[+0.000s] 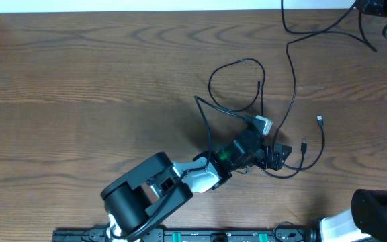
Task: Untangle cables
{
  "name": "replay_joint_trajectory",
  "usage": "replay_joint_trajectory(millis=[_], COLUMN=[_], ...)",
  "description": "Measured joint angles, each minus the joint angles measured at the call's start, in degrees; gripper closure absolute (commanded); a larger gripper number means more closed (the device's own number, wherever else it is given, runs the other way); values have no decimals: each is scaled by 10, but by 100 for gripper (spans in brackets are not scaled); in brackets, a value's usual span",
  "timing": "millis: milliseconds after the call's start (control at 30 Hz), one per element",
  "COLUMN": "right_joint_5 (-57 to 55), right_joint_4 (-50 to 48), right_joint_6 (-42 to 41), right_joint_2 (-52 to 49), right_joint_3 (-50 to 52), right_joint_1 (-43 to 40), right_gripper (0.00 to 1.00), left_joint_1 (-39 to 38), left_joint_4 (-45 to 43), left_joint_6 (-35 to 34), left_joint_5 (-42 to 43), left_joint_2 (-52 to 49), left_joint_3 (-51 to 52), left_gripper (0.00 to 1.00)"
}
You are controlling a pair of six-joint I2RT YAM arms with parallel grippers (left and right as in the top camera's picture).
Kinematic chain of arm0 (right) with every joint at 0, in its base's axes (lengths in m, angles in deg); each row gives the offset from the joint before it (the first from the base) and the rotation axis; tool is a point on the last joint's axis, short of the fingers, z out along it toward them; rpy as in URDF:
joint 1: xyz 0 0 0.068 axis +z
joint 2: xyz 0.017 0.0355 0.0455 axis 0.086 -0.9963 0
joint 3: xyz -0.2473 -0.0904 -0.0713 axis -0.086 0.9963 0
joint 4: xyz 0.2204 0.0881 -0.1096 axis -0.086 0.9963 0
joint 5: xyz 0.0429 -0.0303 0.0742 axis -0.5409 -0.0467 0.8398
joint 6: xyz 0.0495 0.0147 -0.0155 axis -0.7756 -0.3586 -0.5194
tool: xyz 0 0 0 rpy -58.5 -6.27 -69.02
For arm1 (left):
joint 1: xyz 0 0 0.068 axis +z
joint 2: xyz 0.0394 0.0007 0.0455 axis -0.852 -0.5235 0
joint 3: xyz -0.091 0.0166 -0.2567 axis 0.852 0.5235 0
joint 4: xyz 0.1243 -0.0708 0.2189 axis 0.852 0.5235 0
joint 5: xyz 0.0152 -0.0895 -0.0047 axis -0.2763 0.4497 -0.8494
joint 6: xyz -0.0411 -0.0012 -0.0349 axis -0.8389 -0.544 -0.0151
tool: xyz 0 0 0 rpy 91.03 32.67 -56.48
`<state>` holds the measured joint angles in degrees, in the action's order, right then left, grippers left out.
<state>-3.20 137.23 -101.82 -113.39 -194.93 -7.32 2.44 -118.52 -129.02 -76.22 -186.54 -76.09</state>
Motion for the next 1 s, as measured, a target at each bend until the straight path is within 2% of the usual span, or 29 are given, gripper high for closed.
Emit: replay_joint_trajectory(millis=[167,633,767,867,967,1000], right_joint_5=[0,0,0,0,0,0], right_joint_4=[3,17,18,19,34,41], right_joint_6=[0,0,0,0,0,0], right_joint_2=[0,0,0,0,0,0], right_joint_3=[0,0,0,0,0,0], right_joint_1=[0,4,8,8,8,8], right_gripper=[99,99,99,99,99,99], left_joint_1=[-2,-23,-23,-23,-23,-23], left_joint_4=[-24,-26,-26,-29,-28,-26], left_joint_6=[-9,-16,-31,-37,-46,-46], left_joint_5=[0,2,7,21,31,31], left_joint_2=[-18,-36,-70,-91,-95,-95], left_joint_3=[0,-30,-52,-70,-75,-75], left_gripper=[8,12,24,48,87,92])
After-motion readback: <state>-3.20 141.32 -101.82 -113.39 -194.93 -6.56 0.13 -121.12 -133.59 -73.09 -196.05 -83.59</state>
